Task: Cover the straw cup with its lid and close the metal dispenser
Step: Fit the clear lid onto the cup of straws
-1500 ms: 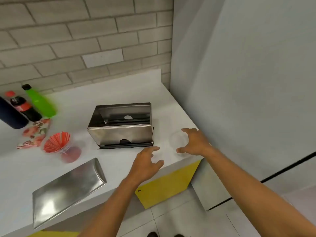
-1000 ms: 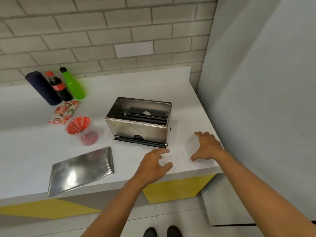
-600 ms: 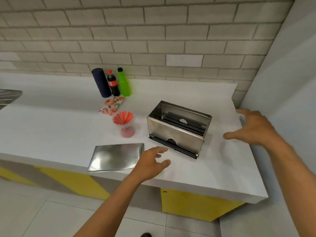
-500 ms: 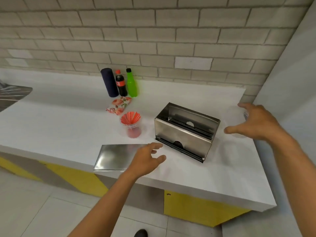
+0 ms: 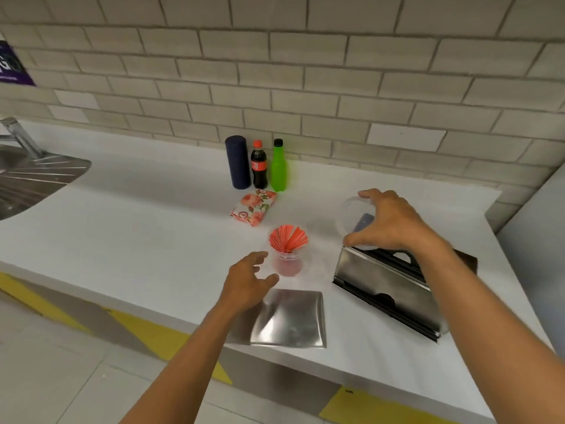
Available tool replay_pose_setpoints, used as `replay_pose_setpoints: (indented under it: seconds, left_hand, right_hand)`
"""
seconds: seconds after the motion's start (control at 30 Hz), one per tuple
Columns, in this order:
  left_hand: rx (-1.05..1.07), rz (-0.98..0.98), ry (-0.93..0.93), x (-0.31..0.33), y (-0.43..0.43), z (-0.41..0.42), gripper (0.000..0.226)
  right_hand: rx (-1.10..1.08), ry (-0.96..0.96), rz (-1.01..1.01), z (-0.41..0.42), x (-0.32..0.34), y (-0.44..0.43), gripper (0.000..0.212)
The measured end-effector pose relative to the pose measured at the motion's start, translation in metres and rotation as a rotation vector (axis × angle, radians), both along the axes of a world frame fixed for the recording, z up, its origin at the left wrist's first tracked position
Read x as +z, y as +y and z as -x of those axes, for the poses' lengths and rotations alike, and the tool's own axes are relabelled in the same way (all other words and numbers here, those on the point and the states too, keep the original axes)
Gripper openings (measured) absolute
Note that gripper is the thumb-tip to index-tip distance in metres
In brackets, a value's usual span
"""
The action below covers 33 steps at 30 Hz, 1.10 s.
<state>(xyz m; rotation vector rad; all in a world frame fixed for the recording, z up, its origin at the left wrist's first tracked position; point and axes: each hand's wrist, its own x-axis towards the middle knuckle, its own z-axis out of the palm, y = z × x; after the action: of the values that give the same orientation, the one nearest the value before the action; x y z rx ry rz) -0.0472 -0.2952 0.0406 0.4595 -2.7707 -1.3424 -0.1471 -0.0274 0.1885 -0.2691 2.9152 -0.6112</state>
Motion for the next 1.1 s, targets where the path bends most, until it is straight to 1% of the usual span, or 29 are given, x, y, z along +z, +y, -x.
replay_pose_setpoints:
  seconds: [0.2, 0.4, 0.53, 0.63, 0.83, 1.1]
  left_hand:
    - [-0.064, -0.024, -0.064, -0.020, -0.035, 0.031, 0.094]
    - [-0.160, -0.054, -0.085, -0.039, -0.044, 0.056, 0.116]
    - [-0.200, -0.131, -0.033, -0.048, -0.035, 0.069, 0.112]
    - [-0.182, -0.198, 0.013, -0.053, -0.029, 0.077, 0.112]
    - [-0.169, -0.306, 0.028, -0.057, -0.018, 0.088, 0.109]
    - [-0.120, -0.356, 0.054, -0.064, -0.014, 0.093, 0.101]
  right_hand:
    - [0.077, -0.045, -0.030, 0.011, -0.025, -0.081, 0.116]
    - [0.115, -0.113, -0.088, 0.023, -0.046, -0.123, 0.117]
    - [0.137, -0.147, -0.150, 0.032, -0.057, -0.136, 0.116]
    - [0.167, -0.173, -0.186, 0.037, -0.064, -0.143, 0.116]
    - [0.222, -0.199, -0.212, 0.044, -0.071, -0.149, 0.114]
    - [0.295, -0.199, -0.255, 0.051, -0.073, -0.154, 0.116]
